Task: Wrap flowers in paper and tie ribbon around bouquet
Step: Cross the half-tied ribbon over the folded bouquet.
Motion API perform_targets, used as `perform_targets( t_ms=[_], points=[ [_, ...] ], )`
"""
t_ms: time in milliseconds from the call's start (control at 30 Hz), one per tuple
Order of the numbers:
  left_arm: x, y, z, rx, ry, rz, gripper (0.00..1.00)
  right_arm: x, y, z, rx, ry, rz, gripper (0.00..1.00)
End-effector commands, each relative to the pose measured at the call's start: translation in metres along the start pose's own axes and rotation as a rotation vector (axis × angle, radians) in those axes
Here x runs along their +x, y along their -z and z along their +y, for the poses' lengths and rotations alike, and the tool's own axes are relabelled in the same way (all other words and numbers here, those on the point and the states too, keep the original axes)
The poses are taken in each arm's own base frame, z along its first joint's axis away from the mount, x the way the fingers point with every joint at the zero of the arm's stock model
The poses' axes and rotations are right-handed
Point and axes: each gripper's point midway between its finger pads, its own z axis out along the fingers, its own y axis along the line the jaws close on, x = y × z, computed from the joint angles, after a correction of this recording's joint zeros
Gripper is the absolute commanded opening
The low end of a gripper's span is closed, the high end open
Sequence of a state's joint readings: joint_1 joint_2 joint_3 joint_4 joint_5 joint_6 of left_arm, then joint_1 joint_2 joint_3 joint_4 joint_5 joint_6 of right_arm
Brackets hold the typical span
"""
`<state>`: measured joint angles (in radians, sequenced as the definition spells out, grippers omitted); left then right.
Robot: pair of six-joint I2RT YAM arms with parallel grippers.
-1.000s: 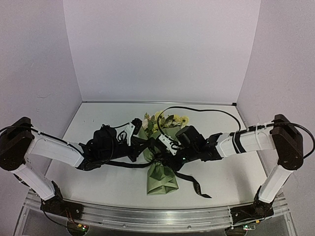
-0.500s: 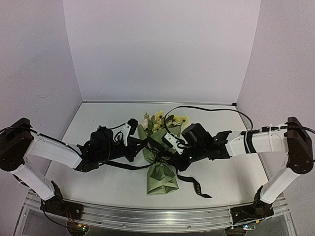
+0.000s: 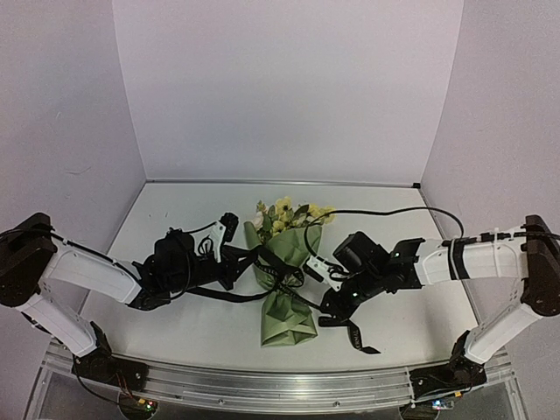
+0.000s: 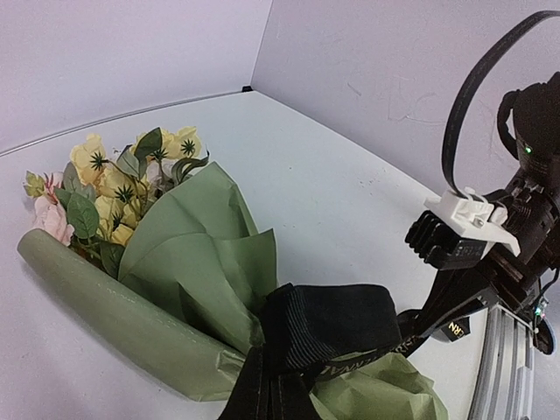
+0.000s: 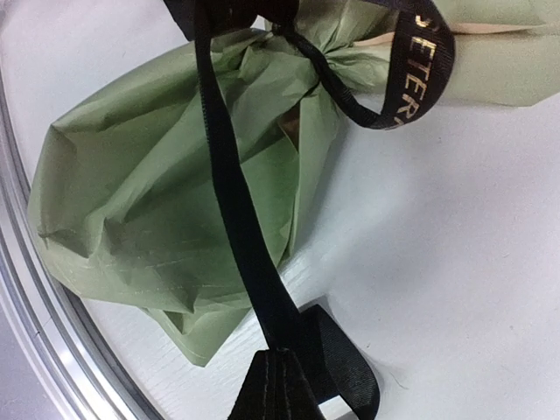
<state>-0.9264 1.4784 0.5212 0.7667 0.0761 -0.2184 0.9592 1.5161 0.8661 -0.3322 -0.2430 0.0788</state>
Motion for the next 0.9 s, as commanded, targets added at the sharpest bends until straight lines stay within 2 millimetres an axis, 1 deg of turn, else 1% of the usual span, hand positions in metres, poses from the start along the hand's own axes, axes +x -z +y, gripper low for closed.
perform_targets(
  t_ms=[0,167,233,300,367,433,500,533,600,667,733,867],
  points=[
    [-0.018,0.010,-0.009,0.053,0.003,-0.087,0.00,-0.006,0.012,-0.010,0.081,0.002,0.003,0.00],
    [-0.012,0.023,-0.018,0.119,-0.004,-0.131,0.00,-0.023,0.011,-0.021,0.161,-0.042,0.031,0.00],
    [-0.010,0.028,-0.018,0.125,0.015,-0.159,0.00,-0.028,0.009,-0.025,0.184,-0.065,0.038,0.00],
    [-0.006,0.031,-0.014,0.113,0.050,-0.177,0.04,-0.031,0.009,-0.026,0.196,-0.082,0.041,0.00],
    [-0.004,0.038,-0.010,0.103,0.098,-0.208,0.11,-0.033,0.009,-0.026,0.197,-0.087,0.040,0.00],
    [0.001,0.043,-0.003,0.061,0.138,-0.224,0.17,-0.033,0.009,-0.025,0.190,-0.091,0.042,0.00],
    [0.004,0.045,-0.006,0.055,0.141,-0.221,0.21,-0.033,0.008,-0.024,0.185,-0.091,0.045,0.00],
    [0.006,0.045,-0.011,0.064,0.122,-0.216,0.22,-0.032,0.007,-0.024,0.186,-0.091,0.050,0.00],
    [0.015,0.041,-0.033,0.110,0.048,-0.166,0.23,-0.032,0.006,-0.024,0.187,-0.090,0.055,0.00],
    [0.028,0.032,-0.051,0.129,-0.054,-0.093,0.20,-0.032,0.005,-0.024,0.186,-0.086,0.058,0.00],
    [0.033,0.029,-0.067,0.162,-0.101,-0.057,0.16,-0.033,0.005,-0.025,0.192,-0.081,0.057,0.00],
    [0.042,0.021,-0.083,0.211,-0.176,0.026,0.15,-0.036,0.003,-0.028,0.208,-0.063,0.056,0.00]
  ],
)
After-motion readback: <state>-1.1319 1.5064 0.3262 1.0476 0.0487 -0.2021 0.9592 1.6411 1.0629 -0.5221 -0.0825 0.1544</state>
